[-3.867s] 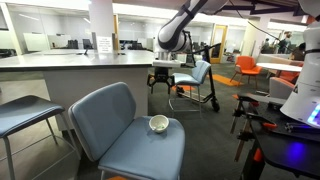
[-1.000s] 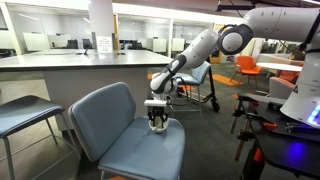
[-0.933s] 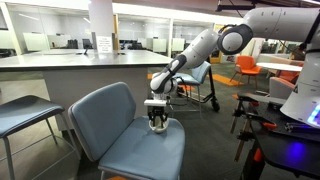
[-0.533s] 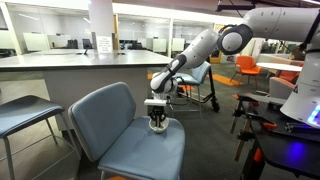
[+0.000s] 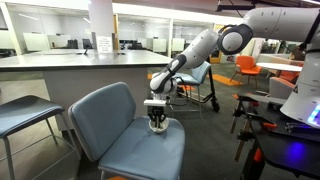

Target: Pick up the marker in the white bowl and put it on the chair

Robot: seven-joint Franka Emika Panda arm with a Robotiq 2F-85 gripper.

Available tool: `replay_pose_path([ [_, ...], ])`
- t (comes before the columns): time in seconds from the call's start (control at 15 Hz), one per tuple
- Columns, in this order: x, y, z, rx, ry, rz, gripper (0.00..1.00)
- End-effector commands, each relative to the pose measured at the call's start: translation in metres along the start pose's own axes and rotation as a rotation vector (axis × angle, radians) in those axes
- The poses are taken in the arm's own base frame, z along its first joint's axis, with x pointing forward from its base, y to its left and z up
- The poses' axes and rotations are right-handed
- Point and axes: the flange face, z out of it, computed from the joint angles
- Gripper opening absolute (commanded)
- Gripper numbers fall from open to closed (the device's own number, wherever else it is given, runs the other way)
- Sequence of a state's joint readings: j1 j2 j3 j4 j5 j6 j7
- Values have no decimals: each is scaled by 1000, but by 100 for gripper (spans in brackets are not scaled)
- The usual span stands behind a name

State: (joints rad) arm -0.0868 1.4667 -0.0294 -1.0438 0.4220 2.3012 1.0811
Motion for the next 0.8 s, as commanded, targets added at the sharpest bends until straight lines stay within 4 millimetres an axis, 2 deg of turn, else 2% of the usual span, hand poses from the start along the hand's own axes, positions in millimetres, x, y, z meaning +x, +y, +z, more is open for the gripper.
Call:
replay_pose_path([
  [0.0,-16,-1,-12,0,19,39,5],
  [0.27,-31,-11,-43,13,137,39,5],
  [0.4,-45,-15,-59,9,148,24,5],
  [0.6,-79,-16,-65,-7,140,-41,5],
  [0.73,-109,-17,-57,-27,149,-104,5],
])
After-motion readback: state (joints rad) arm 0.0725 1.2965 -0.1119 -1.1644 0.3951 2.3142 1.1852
